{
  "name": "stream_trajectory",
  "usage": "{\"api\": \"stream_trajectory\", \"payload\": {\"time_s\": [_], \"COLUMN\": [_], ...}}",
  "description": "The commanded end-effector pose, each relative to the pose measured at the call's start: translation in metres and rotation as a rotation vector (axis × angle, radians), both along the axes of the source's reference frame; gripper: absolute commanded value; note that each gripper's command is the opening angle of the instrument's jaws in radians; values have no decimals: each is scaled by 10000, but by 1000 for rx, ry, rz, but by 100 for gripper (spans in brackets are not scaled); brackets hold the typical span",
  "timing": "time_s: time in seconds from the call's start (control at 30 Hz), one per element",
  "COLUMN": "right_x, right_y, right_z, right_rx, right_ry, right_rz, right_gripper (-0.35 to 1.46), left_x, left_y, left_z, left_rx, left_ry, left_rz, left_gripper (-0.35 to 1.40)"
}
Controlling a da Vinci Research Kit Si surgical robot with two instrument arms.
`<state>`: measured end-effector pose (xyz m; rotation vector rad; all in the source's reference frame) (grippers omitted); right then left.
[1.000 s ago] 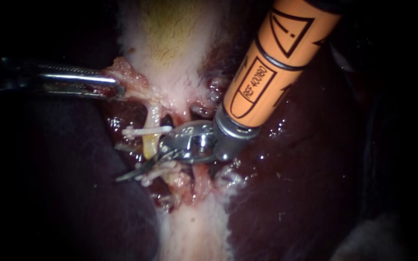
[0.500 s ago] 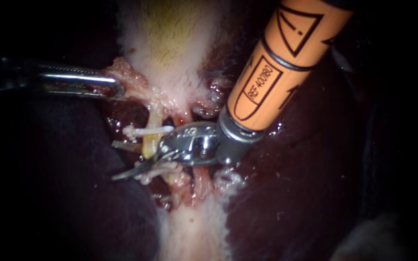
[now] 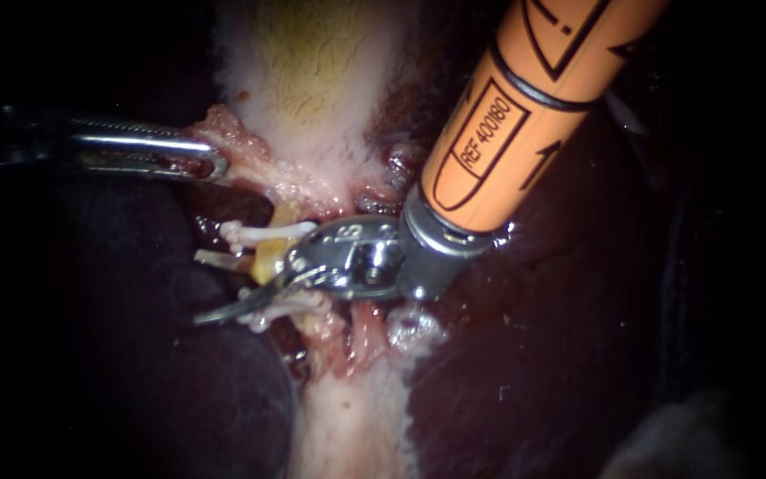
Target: Go to the cutting position left tube
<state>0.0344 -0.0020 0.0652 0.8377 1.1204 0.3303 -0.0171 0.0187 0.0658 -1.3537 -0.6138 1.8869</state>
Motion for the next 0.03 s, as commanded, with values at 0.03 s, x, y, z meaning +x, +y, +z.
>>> {"api": "stream_trajectory", "payload": {"time_s": [0.03], "right_x": [0], "right_y": [0], "right_z": [0], "right_rx": [0], "right_ry": [0], "right_rz": [0], "right_gripper": [135], "left_x": [0], "left_y": [0], "left_z": [0], "left_rx": [0], "left_ry": [0], "left_rz": [0], "left_gripper": [-35]}}
